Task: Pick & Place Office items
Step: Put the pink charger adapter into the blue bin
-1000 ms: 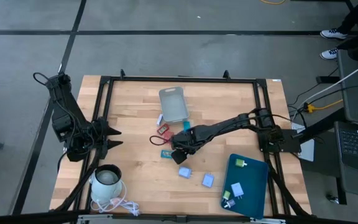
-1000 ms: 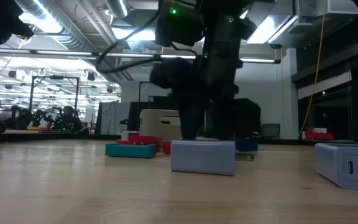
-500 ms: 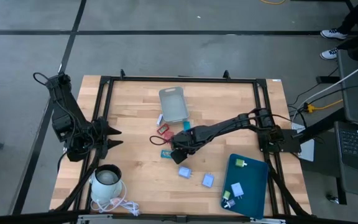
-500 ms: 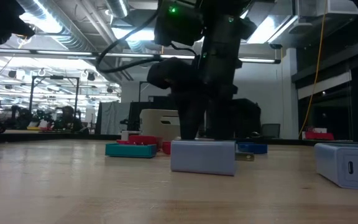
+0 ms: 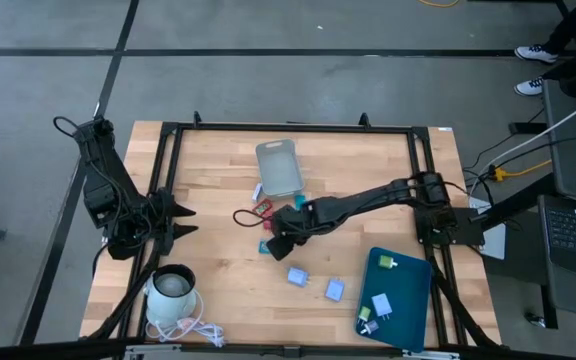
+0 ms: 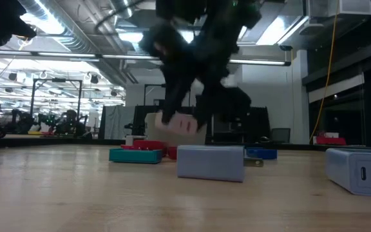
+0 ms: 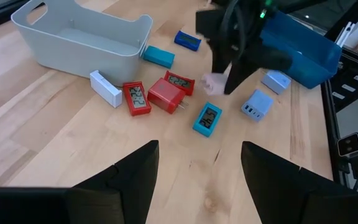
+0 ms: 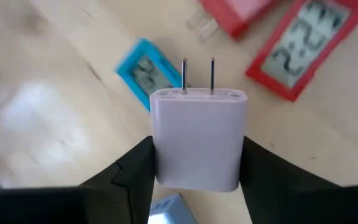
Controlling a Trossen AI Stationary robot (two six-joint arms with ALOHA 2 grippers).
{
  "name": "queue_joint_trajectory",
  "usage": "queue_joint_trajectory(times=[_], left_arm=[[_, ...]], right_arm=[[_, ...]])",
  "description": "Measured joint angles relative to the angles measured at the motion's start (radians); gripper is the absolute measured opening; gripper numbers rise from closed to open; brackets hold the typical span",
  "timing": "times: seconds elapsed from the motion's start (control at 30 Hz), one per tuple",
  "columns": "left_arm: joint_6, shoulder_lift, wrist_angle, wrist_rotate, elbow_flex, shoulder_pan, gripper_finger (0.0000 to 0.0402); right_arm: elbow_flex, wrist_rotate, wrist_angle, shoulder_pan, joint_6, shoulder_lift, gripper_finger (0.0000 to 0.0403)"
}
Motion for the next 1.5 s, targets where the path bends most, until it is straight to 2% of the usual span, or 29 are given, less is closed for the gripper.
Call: queue_joint_trajectory(times=[0.27, 0.5, 0.7, 1.03, 1.17, 1.37, 1.43, 1.5], left_arm=[[-0.001, 0.000, 0.000, -0.003, 0.000, 0.000, 0.0223], [-0.001, 0.000, 0.001, -0.022, 0.000, 0.000, 0.0223], [-0.001, 0.000, 0.001, -0.022, 0.000, 0.000, 0.0223], [0.000, 0.000, 0.001, -0.034, 0.000, 0.000, 0.0223], [0.001, 0.000, 0.001, -0.039, 0.000, 0.000, 0.0223], [-0.006, 0.000, 0.001, -0.049, 0.000, 0.000, 0.0223], [-0.006, 0.000, 0.002, -0.047, 0.000, 0.000, 0.0223], [-0.007, 0.000, 0.004, -0.047, 0.000, 0.000, 0.0223]], right_arm=[[0.002, 0.166, -0.158, 0.068, 0.064, -0.205, 0.0186], [0.003, 0.272, -0.461, 0.215, 0.313, -0.372, 0.0186], [0.003, 0.214, -0.645, 0.402, 0.611, -0.400, 0.0186], [-0.099, 0.114, -0.635, 0.708, 1.182, -0.399, 0.0186], [-0.173, 0.021, -0.541, 0.756, 1.222, -0.399, 0.0186], [-0.266, 0.016, -0.457, 0.747, 1.209, -0.399, 0.0188], [-0.277, 0.017, -0.454, 0.740, 1.198, -0.399, 0.0213], [-0.283, 0.018, -0.453, 0.735, 1.186, -0.399, 0.0255]])
